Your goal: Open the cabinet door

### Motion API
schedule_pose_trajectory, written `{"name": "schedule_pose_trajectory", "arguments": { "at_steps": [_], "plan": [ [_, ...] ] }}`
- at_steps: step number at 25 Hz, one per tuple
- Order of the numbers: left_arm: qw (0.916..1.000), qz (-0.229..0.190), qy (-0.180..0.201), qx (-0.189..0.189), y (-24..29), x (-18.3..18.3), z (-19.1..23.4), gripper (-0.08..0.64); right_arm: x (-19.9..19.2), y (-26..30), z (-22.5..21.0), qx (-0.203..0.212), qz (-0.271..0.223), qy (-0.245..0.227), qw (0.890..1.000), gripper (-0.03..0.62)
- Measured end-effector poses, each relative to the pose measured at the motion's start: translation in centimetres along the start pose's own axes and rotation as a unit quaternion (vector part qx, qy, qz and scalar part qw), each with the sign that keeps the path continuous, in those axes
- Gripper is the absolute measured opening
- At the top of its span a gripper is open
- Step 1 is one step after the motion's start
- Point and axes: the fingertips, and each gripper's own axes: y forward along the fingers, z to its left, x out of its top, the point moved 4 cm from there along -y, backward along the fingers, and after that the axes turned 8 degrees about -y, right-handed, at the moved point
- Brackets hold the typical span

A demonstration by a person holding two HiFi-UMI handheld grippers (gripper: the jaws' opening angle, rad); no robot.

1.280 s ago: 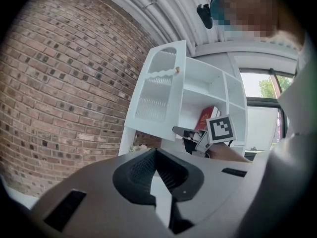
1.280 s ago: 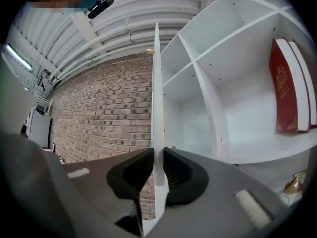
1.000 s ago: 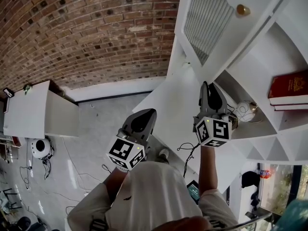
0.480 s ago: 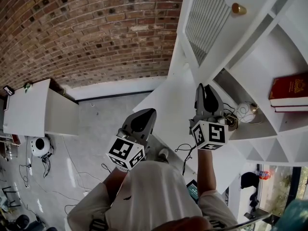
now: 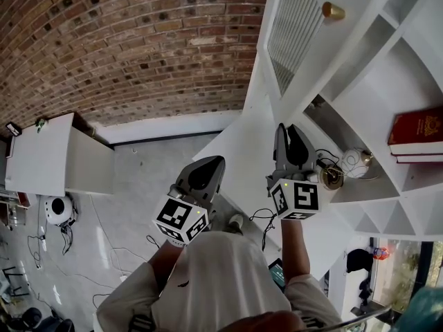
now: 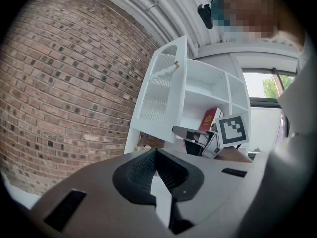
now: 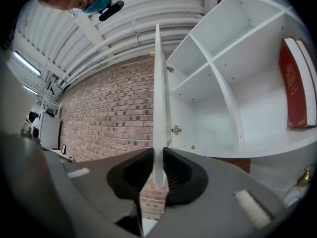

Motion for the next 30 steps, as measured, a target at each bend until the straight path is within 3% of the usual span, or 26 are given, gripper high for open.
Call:
{"name": "schedule_pose_trajectory", "arguments": {
  "at_steps": [30],
  "plan": [
    [0.9997, -0.007, -0.002, 0.022, -1.8, 0.4, 1.5, 0.009, 0.3, 1.2, 5.0, 0.062, -0.013, -0.006, 0.998, 0.074]
  ]
}}
